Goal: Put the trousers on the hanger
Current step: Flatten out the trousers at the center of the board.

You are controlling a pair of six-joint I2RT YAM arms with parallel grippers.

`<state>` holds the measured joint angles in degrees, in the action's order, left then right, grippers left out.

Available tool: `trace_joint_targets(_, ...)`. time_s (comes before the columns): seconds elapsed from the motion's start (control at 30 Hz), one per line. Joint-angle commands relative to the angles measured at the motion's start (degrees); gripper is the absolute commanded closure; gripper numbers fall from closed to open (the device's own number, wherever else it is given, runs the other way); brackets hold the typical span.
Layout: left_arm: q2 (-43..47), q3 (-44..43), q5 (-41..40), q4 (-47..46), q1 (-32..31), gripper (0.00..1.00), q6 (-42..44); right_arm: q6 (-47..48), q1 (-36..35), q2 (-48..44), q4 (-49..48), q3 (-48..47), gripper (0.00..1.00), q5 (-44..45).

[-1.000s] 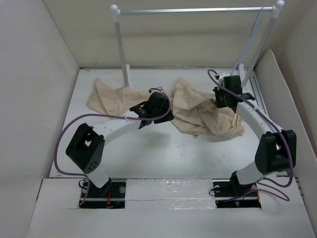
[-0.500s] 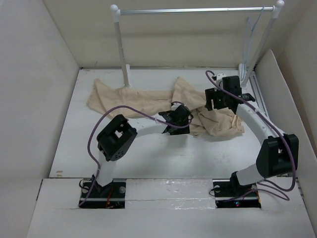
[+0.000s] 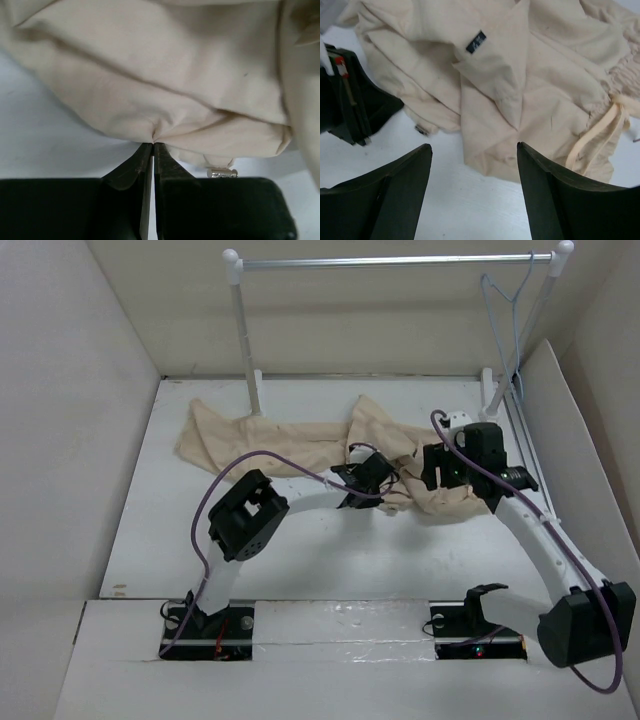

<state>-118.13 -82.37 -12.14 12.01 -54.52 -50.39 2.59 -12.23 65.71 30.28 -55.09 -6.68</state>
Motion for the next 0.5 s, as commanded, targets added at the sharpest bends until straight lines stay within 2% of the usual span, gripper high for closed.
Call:
trace_joint_targets(0.0,7.7,4.4,-4.8,4.2,0.1,1.0,2.6,-1.1,0.5,-6.3,2.6,3.0,0.26,-2.0)
trace_joint_targets(0.1,18.6,10.7,-4.2,7.9,0.1,1.0,3.7,-1.4,1.1,-11.1,5.0,6.6,0.25,-1.6)
trace_joint_targets(0.13,24.6,12.0,-4.0,9.5,0.1,1.0,3.7,-1.8,1.6,-12.3,5.1,7.5,0.25,-1.7)
trace_joint_targets(0.2,30.5,15.0,-4.3,17.1,-0.4,1.0,3.1,-2.4,3.3,-13.9,5.3,9.2,0.25,-2.3)
trace_joint_targets(0.23,38.2,16.0,-4.6,23.7,-0.4,1.0,2.8,-2.5,4.6,-14.2,5.2,10.8,0.25,-3.5)
trace_joint_targets(0.3,40.1,15.7,-6.1,32.8,-0.4,1.0,1.1,-2.3,5.9,-14.0,5.5,10.9,0.25,-3.9)
trace_joint_targets(0.33,44.2,15.5,-6.8,37.4,-0.4,1.0,0.0,-1.9,6.4,-13.9,5.5,11.1,0.25,-4.7)
trace_joint_targets(0.37,46.3,15.2,-7.9,45.8,-0.4,1.0,-1.0,-1.5,7.0,-13.9,5.7,11.0,0.24,-5.4)
trace_joint_targets(0.43,52.0,13.7,-9.2,53.5,1.3,1.0,-3.2,-0.2,8.9,-13.7,6.3,11.0,0.24,-7.4)
trace_joint_targets(0.47,55.2,13.7,-4.8,53.6,6.3,1.0,-1.0,0.0,8.9,-13.7,6.5,11.4,0.24,-7.9)
